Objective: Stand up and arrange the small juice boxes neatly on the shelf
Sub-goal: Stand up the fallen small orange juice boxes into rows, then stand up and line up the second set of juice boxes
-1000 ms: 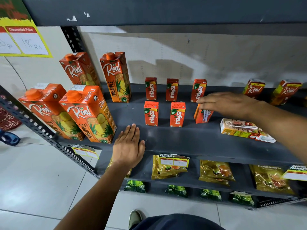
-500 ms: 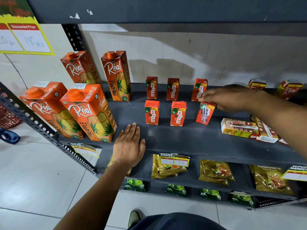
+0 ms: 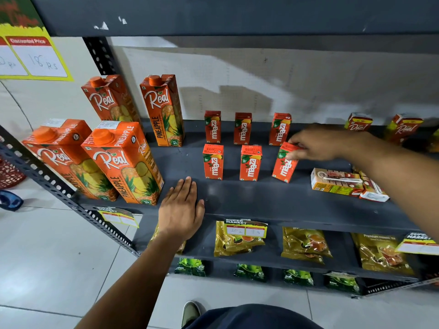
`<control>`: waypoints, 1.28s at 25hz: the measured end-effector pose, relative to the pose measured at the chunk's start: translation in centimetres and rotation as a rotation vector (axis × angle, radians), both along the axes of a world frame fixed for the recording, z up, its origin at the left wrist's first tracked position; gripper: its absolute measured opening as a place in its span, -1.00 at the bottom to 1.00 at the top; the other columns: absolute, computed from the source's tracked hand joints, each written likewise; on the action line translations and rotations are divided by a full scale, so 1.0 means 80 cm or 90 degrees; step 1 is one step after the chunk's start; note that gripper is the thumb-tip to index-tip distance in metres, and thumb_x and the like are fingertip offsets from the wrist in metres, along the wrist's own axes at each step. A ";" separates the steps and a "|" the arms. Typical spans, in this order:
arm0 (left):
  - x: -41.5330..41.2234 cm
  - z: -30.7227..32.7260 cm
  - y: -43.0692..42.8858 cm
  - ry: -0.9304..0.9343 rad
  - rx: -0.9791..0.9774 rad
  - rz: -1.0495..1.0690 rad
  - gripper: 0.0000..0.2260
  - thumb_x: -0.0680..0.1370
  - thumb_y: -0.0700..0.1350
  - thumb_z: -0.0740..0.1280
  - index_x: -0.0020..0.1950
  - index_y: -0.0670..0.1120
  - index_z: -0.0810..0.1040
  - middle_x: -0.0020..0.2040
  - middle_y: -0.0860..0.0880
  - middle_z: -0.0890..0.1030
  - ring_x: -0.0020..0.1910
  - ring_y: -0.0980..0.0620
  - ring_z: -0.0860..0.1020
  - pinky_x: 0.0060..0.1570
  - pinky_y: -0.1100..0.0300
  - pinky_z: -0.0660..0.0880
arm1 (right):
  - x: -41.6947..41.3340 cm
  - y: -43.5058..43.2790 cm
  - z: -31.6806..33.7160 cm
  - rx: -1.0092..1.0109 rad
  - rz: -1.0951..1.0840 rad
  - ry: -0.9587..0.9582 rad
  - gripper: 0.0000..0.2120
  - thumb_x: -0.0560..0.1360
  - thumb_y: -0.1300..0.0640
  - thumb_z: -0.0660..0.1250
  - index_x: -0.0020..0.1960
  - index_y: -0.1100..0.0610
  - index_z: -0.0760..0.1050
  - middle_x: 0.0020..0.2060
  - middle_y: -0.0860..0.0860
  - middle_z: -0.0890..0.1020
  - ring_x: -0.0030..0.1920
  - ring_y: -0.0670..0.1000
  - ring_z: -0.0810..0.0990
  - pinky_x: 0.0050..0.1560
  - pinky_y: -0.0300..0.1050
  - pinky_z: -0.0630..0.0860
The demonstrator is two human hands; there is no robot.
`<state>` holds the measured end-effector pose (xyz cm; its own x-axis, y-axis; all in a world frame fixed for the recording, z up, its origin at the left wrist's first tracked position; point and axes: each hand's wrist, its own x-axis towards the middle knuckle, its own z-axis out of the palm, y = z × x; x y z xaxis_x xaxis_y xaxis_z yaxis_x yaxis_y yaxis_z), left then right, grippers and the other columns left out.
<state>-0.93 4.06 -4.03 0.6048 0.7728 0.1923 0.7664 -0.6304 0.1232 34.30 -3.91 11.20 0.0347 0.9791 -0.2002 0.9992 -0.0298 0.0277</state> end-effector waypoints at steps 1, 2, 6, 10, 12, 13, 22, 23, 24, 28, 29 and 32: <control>0.000 0.000 -0.001 0.000 0.000 0.000 -0.47 0.55 0.06 0.03 0.35 -0.26 0.44 0.39 -0.23 0.43 0.38 -0.19 0.38 0.33 -0.11 0.32 | -0.001 -0.001 -0.002 0.015 -0.003 0.007 -0.61 0.48 -0.22 0.29 0.10 0.07 0.56 -0.30 -0.16 0.51 -0.31 -0.12 0.47 -0.33 -0.19 0.30; 0.000 0.001 -0.001 0.000 0.000 0.000 -0.46 0.56 0.06 0.03 0.35 -0.26 0.44 0.39 -0.23 0.43 0.39 -0.19 0.38 0.33 -0.11 0.32 | -0.002 -0.002 -0.004 0.021 -0.002 0.012 -0.60 0.47 -0.23 0.30 0.10 0.06 0.55 -0.26 -0.14 0.55 -0.29 -0.11 0.48 -0.30 -0.18 0.33; 0.000 0.003 -0.002 0.000 0.002 -0.005 -0.45 0.56 0.07 0.00 0.37 -0.26 0.42 0.41 -0.23 0.41 0.41 -0.19 0.36 0.35 -0.10 0.30 | -0.001 -0.008 -0.002 0.002 -0.001 0.016 -0.57 0.45 -0.22 0.32 0.21 0.00 0.53 0.06 0.00 0.65 -0.04 0.04 0.58 -0.03 -0.04 0.49; -0.001 0.003 -0.003 -0.003 0.008 -0.006 -0.41 0.56 0.09 -0.05 0.39 -0.26 0.40 0.43 -0.22 0.38 0.43 -0.18 0.32 0.38 -0.09 0.27 | -0.003 -0.009 -0.004 0.002 0.006 -0.015 -0.52 0.46 -0.23 0.30 0.30 -0.03 0.46 0.17 0.00 0.61 0.08 0.06 0.57 0.05 -0.02 0.49; -0.001 0.002 -0.002 0.003 0.011 -0.012 -0.39 0.56 0.11 -0.08 0.41 -0.25 0.37 0.45 -0.21 0.35 0.45 -0.17 0.29 0.40 -0.08 0.24 | 0.000 -0.014 -0.007 0.009 -0.003 -0.034 -0.39 0.45 -0.28 0.28 0.41 -0.04 0.34 0.24 0.04 0.56 0.15 0.09 0.54 0.06 -0.05 0.46; -0.001 0.002 -0.002 0.007 0.010 -0.015 -0.38 0.55 0.12 -0.10 0.42 -0.25 0.36 0.46 -0.20 0.33 0.46 -0.16 0.27 0.42 -0.07 0.22 | 0.004 -0.018 -0.006 0.017 -0.011 -0.028 -0.31 0.43 -0.31 0.27 0.47 -0.05 0.25 0.27 0.07 0.53 0.17 0.10 0.52 0.05 -0.06 0.45; 0.059 0.026 -0.072 -0.106 0.040 -0.151 -0.47 0.58 0.06 0.04 0.44 -0.23 0.32 0.47 -0.21 0.31 0.48 -0.17 0.21 0.45 -0.13 0.11 | 0.068 -0.090 0.001 0.074 -0.140 0.072 -0.44 0.52 0.12 0.31 0.48 0.01 0.24 0.23 0.07 0.54 -0.07 -0.06 0.47 -0.15 -0.18 0.38; 0.082 0.027 -0.090 -0.097 0.039 -0.200 -0.48 0.59 0.07 0.03 0.45 -0.22 0.30 0.48 -0.19 0.29 0.49 -0.14 0.19 0.45 -0.12 0.07 | 0.073 -0.101 0.001 0.056 -0.150 0.086 -0.44 0.51 0.17 0.31 0.47 0.02 0.25 0.25 0.07 0.53 -0.02 -0.05 0.49 -0.10 -0.18 0.39; 0.107 0.028 -0.109 -0.089 0.038 -0.243 -0.48 0.59 0.07 0.03 0.46 -0.21 0.29 0.49 -0.17 0.28 0.50 -0.13 0.17 0.46 -0.10 0.04 | 0.078 -0.113 0.000 0.038 -0.161 0.100 -0.44 0.51 0.21 0.31 0.47 0.03 0.26 0.27 0.07 0.52 0.05 -0.02 0.51 -0.03 -0.16 0.41; 0.203 0.037 -0.162 -0.097 0.020 -0.318 -0.49 0.60 0.04 0.04 0.44 -0.24 0.33 0.47 -0.21 0.33 0.48 -0.16 0.23 0.46 -0.06 0.13 | 0.107 -0.152 -0.001 0.017 -0.184 0.079 -0.46 0.51 0.17 0.34 0.45 0.03 0.30 0.31 0.06 0.50 0.24 0.07 0.48 0.09 -0.16 0.37; 0.220 0.037 -0.170 -0.097 0.012 -0.308 -0.49 0.60 0.04 0.03 0.44 -0.25 0.33 0.46 -0.21 0.34 0.47 -0.16 0.24 0.45 -0.05 0.16 | 0.115 -0.161 -0.001 0.019 -0.198 0.073 -0.46 0.51 0.14 0.35 0.45 0.04 0.30 0.31 0.06 0.50 0.25 0.08 0.48 0.09 -0.17 0.35; 0.251 0.025 -0.183 -0.064 -0.010 -0.236 -0.48 0.61 0.05 -0.01 0.45 -0.24 0.30 0.47 -0.21 0.32 0.49 -0.14 0.22 0.46 -0.02 0.14 | 0.135 -0.183 -0.004 0.022 -0.250 0.105 -0.42 0.47 0.07 0.41 0.44 0.05 0.31 0.33 0.05 0.50 0.26 0.08 0.47 0.11 -0.15 0.37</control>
